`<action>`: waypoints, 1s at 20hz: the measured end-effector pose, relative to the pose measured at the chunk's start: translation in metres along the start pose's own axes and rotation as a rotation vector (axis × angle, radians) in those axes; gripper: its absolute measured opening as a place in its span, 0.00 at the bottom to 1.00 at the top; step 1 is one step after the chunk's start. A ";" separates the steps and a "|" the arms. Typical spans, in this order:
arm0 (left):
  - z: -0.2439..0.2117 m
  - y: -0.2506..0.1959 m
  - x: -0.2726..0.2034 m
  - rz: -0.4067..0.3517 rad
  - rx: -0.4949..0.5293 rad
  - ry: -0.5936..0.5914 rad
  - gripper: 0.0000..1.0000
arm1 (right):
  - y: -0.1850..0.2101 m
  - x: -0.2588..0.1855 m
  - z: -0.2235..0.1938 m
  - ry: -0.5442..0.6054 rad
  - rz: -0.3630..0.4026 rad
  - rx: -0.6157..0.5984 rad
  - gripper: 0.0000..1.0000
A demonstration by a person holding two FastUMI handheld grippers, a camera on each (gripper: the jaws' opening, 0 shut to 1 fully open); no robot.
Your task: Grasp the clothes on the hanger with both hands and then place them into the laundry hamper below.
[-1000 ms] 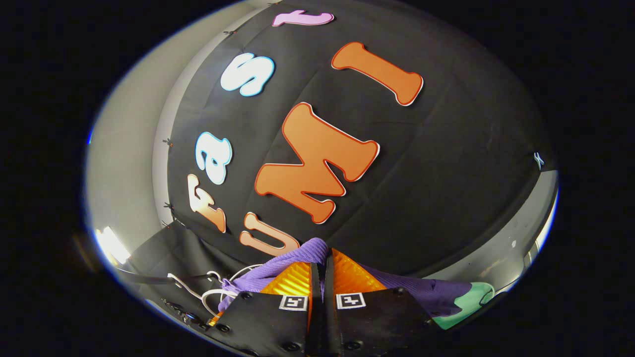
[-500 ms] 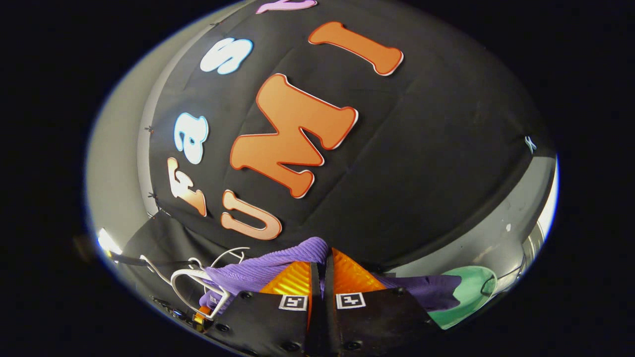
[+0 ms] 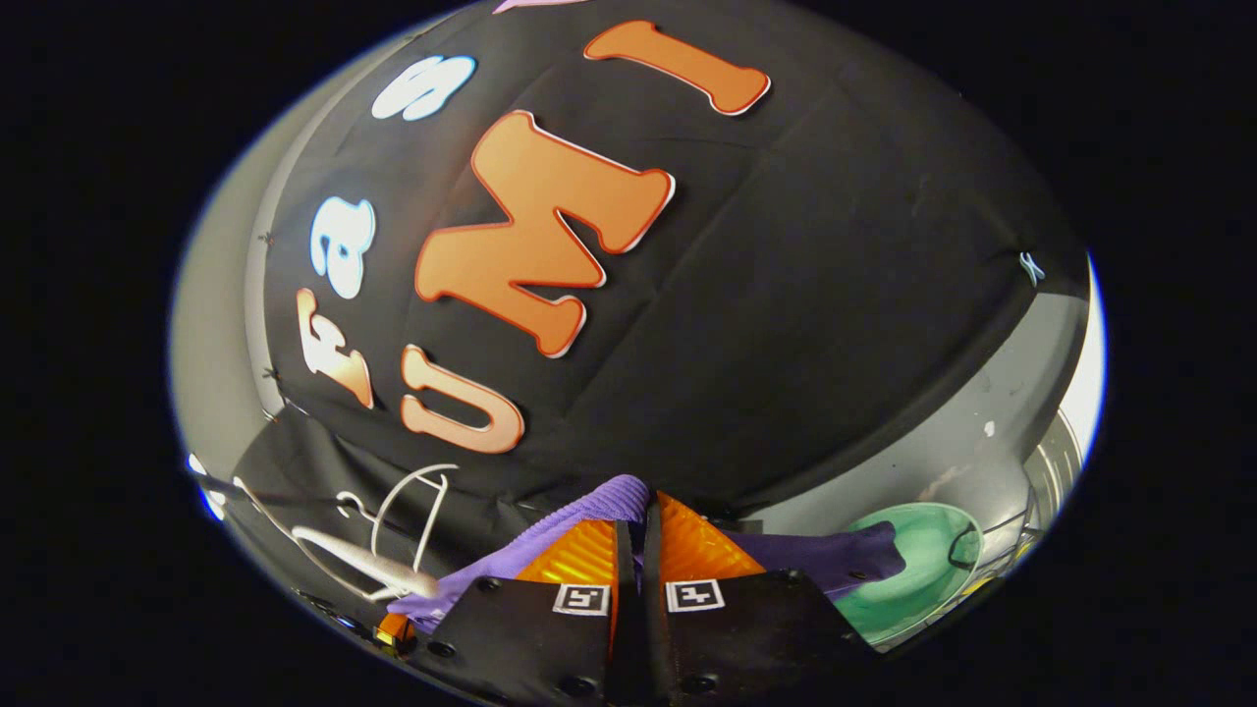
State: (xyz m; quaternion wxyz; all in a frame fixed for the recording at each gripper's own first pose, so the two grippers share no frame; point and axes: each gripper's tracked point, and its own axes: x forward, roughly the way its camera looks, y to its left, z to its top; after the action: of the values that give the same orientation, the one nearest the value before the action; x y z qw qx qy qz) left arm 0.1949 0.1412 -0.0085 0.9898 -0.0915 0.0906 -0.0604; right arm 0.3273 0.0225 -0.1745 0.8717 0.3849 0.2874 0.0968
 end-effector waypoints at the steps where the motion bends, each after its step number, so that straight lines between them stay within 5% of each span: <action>1: -0.014 0.008 -0.006 0.018 0.023 0.018 0.00 | -0.010 -0.003 -0.010 0.013 -0.017 -0.009 0.08; 10: -0.076 0.008 -0.033 0.051 0.148 0.128 0.00 | -0.056 -0.057 -0.070 0.003 -0.128 -0.048 0.07; 20: -0.124 -0.068 -0.031 -0.072 0.153 0.194 0.00 | -0.034 -0.130 -0.109 -0.084 -0.180 -0.207 0.07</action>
State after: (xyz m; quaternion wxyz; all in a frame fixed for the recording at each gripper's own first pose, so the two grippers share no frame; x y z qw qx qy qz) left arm 0.1340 0.0574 -0.1105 0.9777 -0.0125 0.1779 -0.1112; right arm 0.1569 0.0155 -0.2029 0.9231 0.2695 0.2725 0.0314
